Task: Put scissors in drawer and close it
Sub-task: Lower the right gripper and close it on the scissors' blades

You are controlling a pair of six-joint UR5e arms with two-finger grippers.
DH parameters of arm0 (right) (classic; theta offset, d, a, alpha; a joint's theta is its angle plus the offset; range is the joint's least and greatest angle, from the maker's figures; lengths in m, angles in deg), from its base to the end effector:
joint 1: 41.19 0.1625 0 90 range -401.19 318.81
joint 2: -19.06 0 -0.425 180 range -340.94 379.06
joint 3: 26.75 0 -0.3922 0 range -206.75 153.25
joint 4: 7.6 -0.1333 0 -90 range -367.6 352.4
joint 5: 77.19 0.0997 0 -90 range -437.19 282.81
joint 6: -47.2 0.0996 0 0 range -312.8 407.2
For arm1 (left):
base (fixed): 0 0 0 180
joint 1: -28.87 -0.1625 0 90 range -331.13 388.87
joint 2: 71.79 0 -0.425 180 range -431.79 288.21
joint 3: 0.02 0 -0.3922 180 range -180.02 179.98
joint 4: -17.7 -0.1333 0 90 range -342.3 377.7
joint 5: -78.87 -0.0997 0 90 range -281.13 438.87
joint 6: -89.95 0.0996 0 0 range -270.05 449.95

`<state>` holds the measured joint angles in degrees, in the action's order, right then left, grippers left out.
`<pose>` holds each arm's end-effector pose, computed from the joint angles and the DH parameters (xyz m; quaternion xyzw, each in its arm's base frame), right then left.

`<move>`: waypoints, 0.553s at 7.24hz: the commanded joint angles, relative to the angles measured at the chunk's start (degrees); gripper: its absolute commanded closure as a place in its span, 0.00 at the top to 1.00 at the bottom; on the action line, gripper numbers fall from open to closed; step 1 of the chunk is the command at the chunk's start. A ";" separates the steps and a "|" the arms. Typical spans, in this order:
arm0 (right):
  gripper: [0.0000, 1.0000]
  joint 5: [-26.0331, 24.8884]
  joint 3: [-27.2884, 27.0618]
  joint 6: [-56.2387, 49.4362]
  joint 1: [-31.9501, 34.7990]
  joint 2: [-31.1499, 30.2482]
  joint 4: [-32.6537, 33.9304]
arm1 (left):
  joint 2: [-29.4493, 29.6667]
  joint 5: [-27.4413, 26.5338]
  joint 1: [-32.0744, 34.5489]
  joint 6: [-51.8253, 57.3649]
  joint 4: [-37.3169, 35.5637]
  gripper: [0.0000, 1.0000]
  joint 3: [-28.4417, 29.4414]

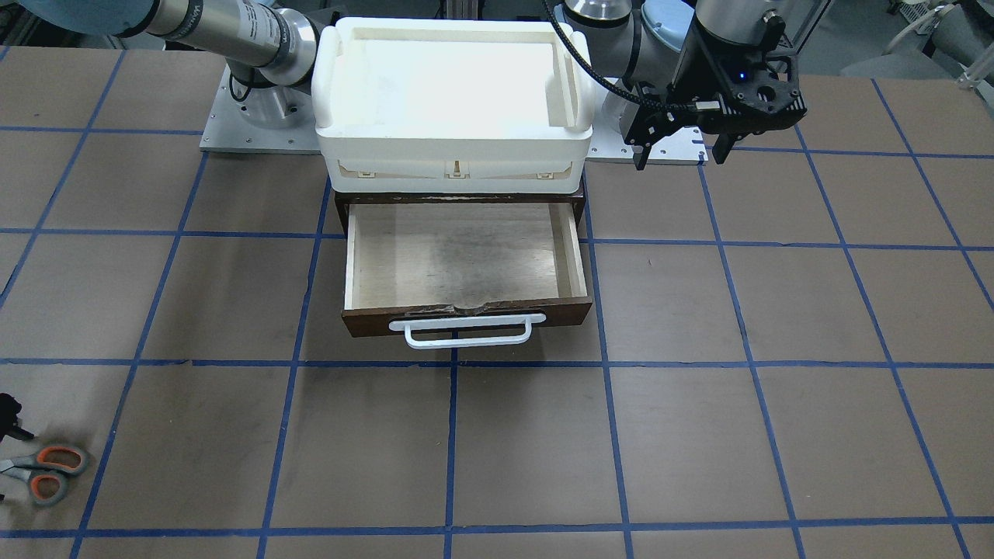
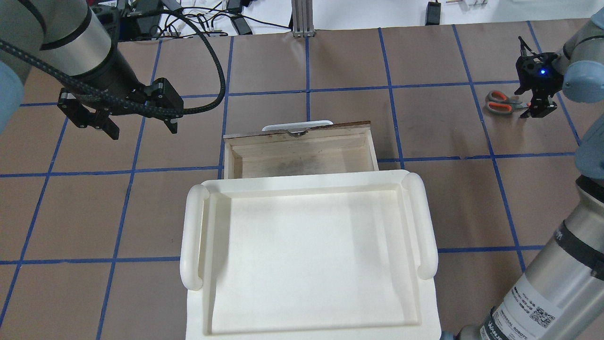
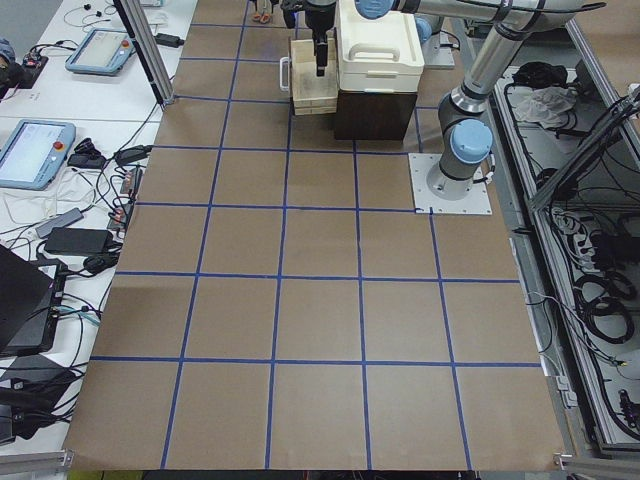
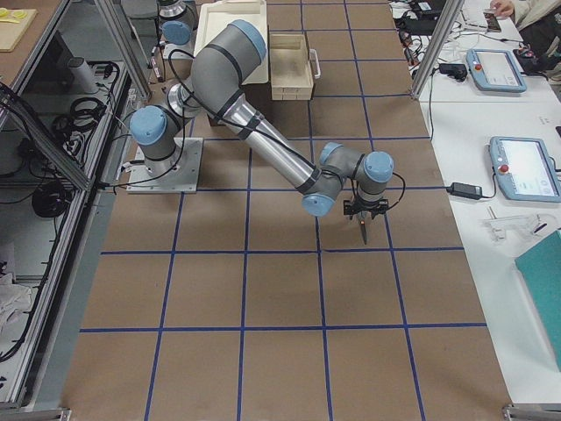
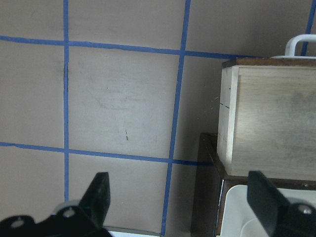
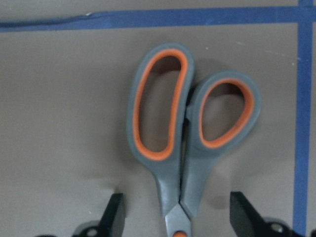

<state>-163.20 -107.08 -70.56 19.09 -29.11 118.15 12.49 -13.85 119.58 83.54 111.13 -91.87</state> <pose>-0.2358 -0.6958 0.1775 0.6949 -0.7176 0.0422 0.0203 -0.1341 -0.4478 0.5131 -0.0498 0.9985 -0.0053 0.0234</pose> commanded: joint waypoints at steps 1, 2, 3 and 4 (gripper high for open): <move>0.77 -1.08 0.00 0.68 0.28 -0.86 -2.50 | 0.00 0.00 0.00 0.00 0.00 1.00 0.00; 0.78 -1.09 -0.09 0.95 0.28 -1.31 -2.87 | 0.00 0.00 0.00 0.00 0.00 1.00 0.00; 0.78 -1.09 -0.09 0.95 0.28 -1.22 -2.88 | 0.00 0.00 0.00 0.00 0.00 1.00 0.00; 0.78 -1.09 -0.09 0.95 0.28 -0.96 -2.88 | 0.00 0.00 0.00 0.00 0.00 1.00 0.00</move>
<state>-164.24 -107.16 -69.67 19.35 -30.21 115.42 12.49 -13.85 119.58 83.53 111.13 -91.87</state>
